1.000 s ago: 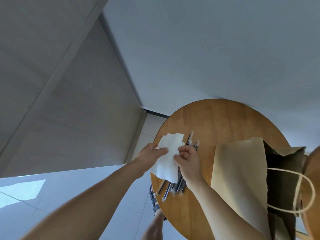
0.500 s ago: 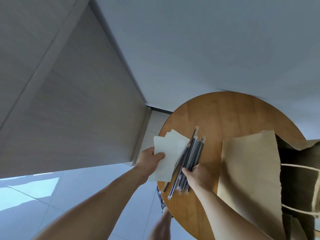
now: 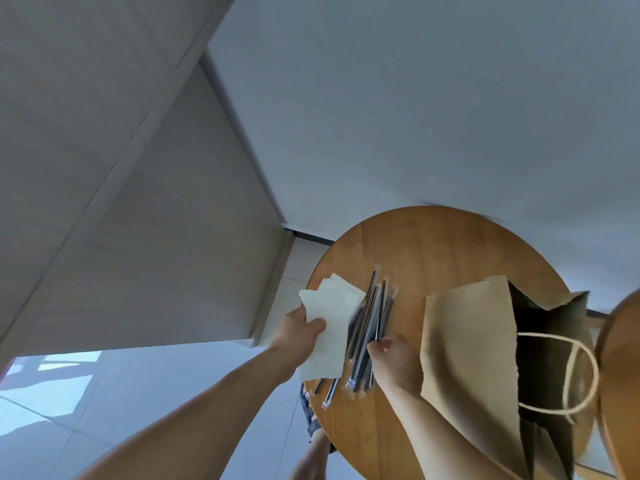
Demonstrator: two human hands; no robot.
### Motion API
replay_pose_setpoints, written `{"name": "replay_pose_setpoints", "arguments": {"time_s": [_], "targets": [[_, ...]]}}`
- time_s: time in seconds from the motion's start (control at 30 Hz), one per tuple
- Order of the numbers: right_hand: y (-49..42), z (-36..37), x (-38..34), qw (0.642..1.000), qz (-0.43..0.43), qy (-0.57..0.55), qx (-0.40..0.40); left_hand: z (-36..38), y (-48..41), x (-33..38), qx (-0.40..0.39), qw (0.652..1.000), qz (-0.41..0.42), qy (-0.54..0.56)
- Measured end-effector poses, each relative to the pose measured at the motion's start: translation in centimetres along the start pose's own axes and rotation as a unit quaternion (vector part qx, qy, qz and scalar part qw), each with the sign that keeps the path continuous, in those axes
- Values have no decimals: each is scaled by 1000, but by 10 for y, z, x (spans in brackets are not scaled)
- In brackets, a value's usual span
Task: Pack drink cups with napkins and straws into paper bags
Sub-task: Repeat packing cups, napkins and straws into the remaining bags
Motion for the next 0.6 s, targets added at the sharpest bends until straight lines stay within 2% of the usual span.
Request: {"name": "replay_pose_setpoints", "arguments": {"time_s": [0.13, 0.27, 0.4, 0.6], "targets": [[27, -34, -30, 988, -81, -130, 5, 2, 19, 30, -6, 998, 39, -54], [56, -77, -66, 970, -160, -185, -1, 3, 48, 71, -8, 997, 71, -24], [80, -112, -86, 960, -211, -184, -14, 1, 83, 108, -24, 990, 132, 33], [100, -157, -97, 958, -243, -149, 27, 10, 121, 139, -52, 971, 225, 64]]}}
Point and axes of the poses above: each hand's wrist, its own y-axis away from the middle knuckle, its own z-axis out of the palm, x = y × z, the point moved 2 cm from there along -y, towards the middle knuckle
